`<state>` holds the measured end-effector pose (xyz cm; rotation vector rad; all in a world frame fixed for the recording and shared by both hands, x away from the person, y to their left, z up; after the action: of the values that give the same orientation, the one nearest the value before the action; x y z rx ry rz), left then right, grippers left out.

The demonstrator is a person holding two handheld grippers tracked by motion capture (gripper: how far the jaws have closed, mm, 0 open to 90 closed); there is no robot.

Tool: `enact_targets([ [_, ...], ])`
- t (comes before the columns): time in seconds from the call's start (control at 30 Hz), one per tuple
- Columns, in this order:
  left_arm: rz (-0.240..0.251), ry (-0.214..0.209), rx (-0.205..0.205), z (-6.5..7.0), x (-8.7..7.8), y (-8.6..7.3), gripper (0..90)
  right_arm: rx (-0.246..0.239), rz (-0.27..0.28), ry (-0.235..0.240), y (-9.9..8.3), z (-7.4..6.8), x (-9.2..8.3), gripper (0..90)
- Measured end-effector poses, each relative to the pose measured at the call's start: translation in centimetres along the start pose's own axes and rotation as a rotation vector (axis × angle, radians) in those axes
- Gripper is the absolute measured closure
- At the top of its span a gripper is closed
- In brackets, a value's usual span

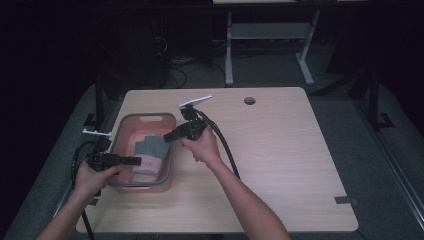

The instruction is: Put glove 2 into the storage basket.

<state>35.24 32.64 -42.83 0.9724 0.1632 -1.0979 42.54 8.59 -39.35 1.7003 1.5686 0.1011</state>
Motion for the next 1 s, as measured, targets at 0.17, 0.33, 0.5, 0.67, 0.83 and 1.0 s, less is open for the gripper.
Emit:
enact_targets([
  [0.17, -0.018, 0.052, 0.013, -0.2, 0.0, -0.2, 66.6, 0.003, 0.004, -0.001, 0.0, 0.2, -0.4, 76.1],
  [0.33, -0.034, 0.088, 0.036, -0.2, 0.0, -0.1, 58.8, 0.004, 0.004, -0.003, -0.1, 0.3, -0.5, 74.7],
  [0.5, -0.006, 0.107, 0.055, 0.2, -0.3, 0.5, 50.8, 0.004, 0.008, -0.006, 0.0, 0.4, -0.9, 73.1],
  [0.67, 0.015, 0.114, 0.071, 0.6, -0.6, 1.1, 47.1, 0.006, 0.013, -0.014, 0.1, 0.6, -1.6, 70.5],
  [0.83, 0.036, 0.112, 0.083, 1.2, -0.8, 1.8, 45.5, 0.012, 0.028, -0.015, 0.0, 0.9, -2.7, 67.5],
  [1.0, 0.074, 0.09, 0.101, 2.4, -1.3, 2.5, 44.9, 0.014, 0.039, -0.028, -0.3, 1.3, -4.1, 65.4],
])
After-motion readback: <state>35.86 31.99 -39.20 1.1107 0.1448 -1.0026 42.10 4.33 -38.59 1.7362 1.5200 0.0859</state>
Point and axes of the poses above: each handheld gripper's, and its own axes: x roughly forward along the jaws, y roughly out of its top, z roughly to its right, the point moved 4 cm from there along x, roughly forward along the jaws, and after that the axes turned 12 degrees about z, right-handed, at the moved point
